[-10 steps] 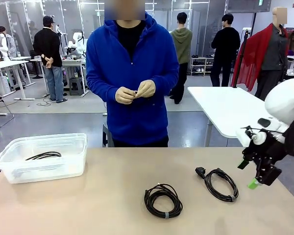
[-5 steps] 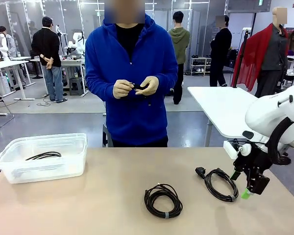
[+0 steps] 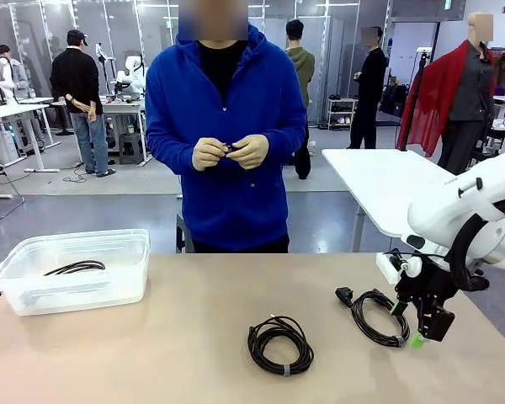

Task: Organize and store the cables.
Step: Place the Power Cable into the Organizing box.

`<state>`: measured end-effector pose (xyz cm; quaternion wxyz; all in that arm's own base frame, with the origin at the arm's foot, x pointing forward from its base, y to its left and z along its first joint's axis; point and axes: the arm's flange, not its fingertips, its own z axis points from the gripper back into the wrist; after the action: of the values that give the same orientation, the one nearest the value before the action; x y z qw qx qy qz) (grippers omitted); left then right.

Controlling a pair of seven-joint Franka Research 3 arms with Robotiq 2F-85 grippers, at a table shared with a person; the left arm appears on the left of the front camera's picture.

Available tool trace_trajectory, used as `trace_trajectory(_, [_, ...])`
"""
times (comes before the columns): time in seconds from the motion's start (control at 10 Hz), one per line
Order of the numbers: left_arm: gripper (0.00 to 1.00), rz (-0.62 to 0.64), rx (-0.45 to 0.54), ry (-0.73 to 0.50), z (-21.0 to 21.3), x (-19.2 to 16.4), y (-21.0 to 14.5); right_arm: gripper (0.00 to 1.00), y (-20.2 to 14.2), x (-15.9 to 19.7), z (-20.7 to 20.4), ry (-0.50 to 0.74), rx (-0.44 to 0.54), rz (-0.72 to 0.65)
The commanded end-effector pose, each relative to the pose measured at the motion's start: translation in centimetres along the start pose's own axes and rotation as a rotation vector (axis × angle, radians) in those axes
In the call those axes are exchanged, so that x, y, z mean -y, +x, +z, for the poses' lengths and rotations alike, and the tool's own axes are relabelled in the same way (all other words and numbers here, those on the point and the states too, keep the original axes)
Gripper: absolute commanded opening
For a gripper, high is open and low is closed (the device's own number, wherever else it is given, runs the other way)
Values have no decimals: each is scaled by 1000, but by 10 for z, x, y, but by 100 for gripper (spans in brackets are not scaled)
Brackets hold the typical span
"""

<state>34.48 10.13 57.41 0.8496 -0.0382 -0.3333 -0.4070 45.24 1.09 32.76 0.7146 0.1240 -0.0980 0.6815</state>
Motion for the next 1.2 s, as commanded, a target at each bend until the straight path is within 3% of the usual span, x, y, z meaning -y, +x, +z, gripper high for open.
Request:
trace_trajectory(0.0, [100, 10, -10, 12, 1, 2, 1, 100, 2, 3, -16, -27, -53, 15])
trace_trajectory(0.4, [100, 10, -10, 12, 1, 2, 1, 100, 0, 1, -27, 1, -74, 95])
trace_trajectory(0.8, [100, 10, -10, 12, 1, 2, 1, 100, -3, 3, -35, 47, -73, 92])
trace_trajectory(0.9, [100, 10, -10, 12, 1, 2, 1, 96, -4, 3, -34, 51, -68, 105])
trace_trajectory(1.1, [100, 10, -10, 12, 1, 2, 1, 77, -4, 4, -34, 36, -80, 112])
